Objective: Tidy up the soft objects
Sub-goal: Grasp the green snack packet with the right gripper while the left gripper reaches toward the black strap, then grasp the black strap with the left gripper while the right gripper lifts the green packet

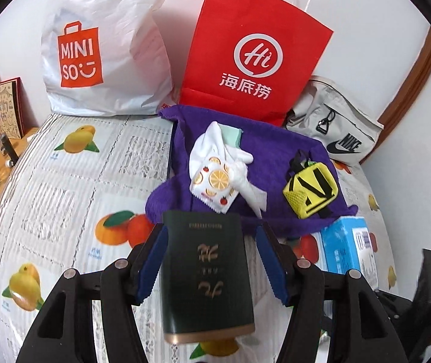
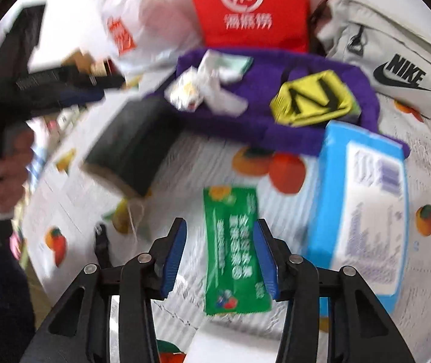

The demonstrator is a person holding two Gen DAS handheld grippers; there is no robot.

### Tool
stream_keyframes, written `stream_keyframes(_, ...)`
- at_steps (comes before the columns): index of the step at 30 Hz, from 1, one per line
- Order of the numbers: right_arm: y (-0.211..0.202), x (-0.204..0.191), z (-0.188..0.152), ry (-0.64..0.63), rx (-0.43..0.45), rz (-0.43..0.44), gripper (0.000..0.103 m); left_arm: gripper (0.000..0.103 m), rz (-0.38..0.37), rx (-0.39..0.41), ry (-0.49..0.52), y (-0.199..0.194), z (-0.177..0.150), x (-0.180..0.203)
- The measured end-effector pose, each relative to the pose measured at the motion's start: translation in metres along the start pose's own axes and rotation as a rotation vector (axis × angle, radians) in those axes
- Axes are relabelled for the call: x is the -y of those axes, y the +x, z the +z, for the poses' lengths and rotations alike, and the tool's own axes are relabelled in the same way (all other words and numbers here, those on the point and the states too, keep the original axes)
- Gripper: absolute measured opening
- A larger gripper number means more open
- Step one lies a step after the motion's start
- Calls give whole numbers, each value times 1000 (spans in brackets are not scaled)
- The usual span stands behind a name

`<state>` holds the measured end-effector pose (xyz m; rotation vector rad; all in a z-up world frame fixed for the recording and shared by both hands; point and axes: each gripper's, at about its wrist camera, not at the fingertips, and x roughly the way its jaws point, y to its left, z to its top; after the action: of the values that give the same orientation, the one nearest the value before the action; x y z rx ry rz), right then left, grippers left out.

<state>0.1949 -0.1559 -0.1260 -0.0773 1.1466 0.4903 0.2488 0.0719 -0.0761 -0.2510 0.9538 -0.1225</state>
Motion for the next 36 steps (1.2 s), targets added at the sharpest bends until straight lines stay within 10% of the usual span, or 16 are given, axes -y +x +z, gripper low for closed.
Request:
stream_keyframes(12,41,-18,-1,-47,-120,-273,54,59,-87,2,0,-7,-26,-21)
stream_keyframes(16,44,-14,3,4,-109,-249,52,58,-111,10,-7,-12,-32,-28)
stream_keyframes(21,34,-13,2,40,-86,-174,19,58,-108,4,-18,-17,-43,-39)
stream_keyframes(36,-33,-18,-29,96,100,-120,18,58,-23,-68,-20,-27,-100,-48)
